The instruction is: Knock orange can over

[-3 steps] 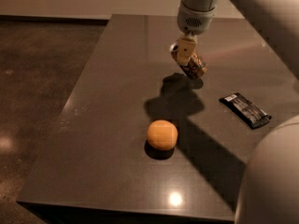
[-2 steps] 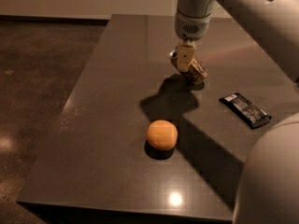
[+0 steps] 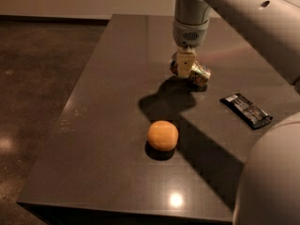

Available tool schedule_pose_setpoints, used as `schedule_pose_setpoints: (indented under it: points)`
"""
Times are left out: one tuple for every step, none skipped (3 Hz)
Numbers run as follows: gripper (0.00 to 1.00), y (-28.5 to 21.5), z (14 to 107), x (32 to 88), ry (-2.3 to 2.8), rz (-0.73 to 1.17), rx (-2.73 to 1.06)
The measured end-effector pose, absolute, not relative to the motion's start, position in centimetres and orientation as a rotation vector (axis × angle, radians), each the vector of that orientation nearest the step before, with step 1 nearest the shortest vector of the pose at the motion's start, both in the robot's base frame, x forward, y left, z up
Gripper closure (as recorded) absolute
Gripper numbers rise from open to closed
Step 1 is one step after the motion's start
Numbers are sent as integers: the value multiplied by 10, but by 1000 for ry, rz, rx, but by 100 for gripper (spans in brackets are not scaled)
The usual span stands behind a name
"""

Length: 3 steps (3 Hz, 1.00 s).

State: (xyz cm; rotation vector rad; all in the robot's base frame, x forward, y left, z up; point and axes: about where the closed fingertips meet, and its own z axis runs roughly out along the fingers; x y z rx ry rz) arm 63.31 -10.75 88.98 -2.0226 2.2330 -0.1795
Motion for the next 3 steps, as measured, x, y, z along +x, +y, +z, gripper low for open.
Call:
schedule_pose_setpoints:
  points:
    - [14,-106,888,636,2219,-183,-2023]
    - [0,-104,887,639,2211,-186,-2017]
    - [0,-104,887,639,2211,-186,-2017]
